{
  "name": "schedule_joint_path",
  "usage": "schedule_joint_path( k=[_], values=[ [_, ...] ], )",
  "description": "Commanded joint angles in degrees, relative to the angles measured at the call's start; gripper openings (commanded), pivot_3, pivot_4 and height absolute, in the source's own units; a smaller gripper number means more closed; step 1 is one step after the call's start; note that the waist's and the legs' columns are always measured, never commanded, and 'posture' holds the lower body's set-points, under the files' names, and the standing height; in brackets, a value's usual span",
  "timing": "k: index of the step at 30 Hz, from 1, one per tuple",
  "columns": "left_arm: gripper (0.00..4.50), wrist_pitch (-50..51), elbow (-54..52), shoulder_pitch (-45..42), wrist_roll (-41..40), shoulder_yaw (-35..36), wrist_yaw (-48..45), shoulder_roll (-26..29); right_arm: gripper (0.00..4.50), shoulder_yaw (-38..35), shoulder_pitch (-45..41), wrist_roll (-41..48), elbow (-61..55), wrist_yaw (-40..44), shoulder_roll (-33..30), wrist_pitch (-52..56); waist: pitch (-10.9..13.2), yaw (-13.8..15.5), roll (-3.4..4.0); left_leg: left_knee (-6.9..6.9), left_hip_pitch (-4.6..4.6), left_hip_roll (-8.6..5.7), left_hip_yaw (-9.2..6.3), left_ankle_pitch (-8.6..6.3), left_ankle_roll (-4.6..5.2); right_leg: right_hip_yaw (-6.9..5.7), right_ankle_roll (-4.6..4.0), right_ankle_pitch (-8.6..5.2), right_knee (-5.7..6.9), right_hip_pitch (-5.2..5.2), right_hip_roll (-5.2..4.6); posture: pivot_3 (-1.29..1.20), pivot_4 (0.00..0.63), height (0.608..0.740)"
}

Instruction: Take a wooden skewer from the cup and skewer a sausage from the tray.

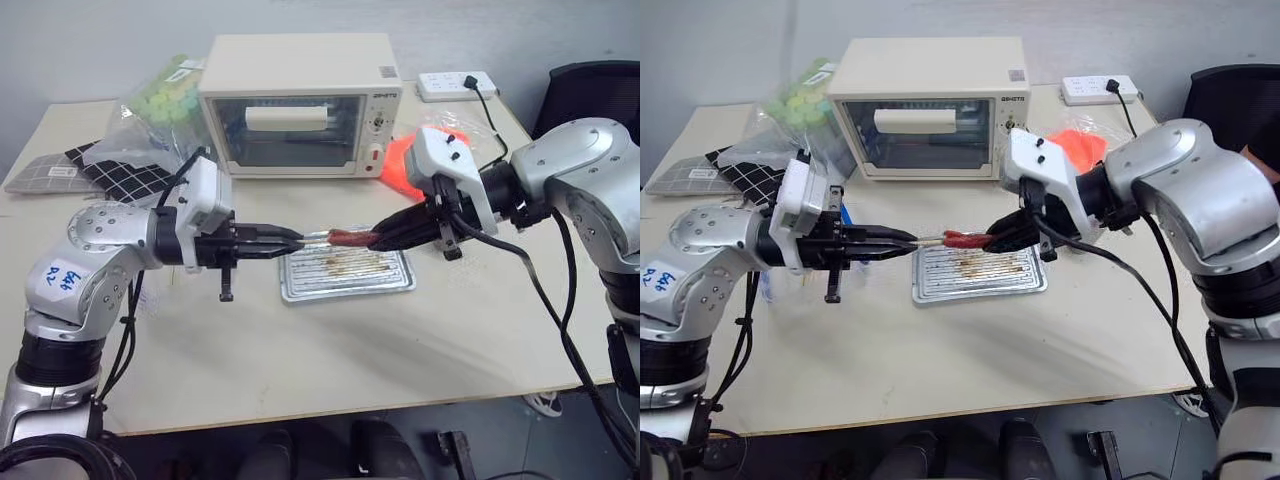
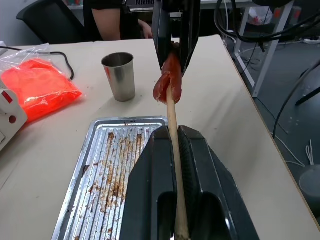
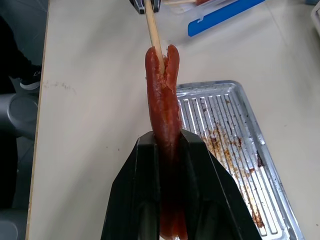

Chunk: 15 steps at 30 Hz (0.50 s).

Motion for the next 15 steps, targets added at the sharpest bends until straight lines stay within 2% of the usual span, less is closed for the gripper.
schedule_joint_path(
  k=[1,8,15],
  values=[
    [0.0,-0.54,-1.32,-2.01,0.59,-3.71,-0.06,-2.62,0.36,-4.6,-4.33,4.32,-1.83,-1.16,3.27,1.19,0.0,0.07,0.0,0.02,-0.01,-0.01,0.0,0.0,0.01,0.0,0.0,0.0,0.0,0.0,-0.01,0.0,0.15,0.74],
    [0.0,-0.74,-0.08,-3.66,1.84,-4.41,-0.91,-4.7,0.36,-4.91,-3.83,5.81,-4.33,-0.14,3.11,2.33,0.0,0.01,0.0,0.04,-0.03,-0.01,0.0,-0.01,0.01,0.0,0.0,0.0,0.03,-0.01,0.0,0.0,0.15,0.74],
    [0.0,-0.7,0.32,-3.46,2.54,-3.89,-4.41,-2.65,0.36,-3.1,-1.88,3.74,-5.35,3.24,0.86,-2.79,0.0,0.02,0.0,0.04,-0.03,0.0,0.0,-0.01,0.01,0.0,0.0,0.0,0.03,-0.01,0.0,0.0,0.15,0.74]
  ],
)
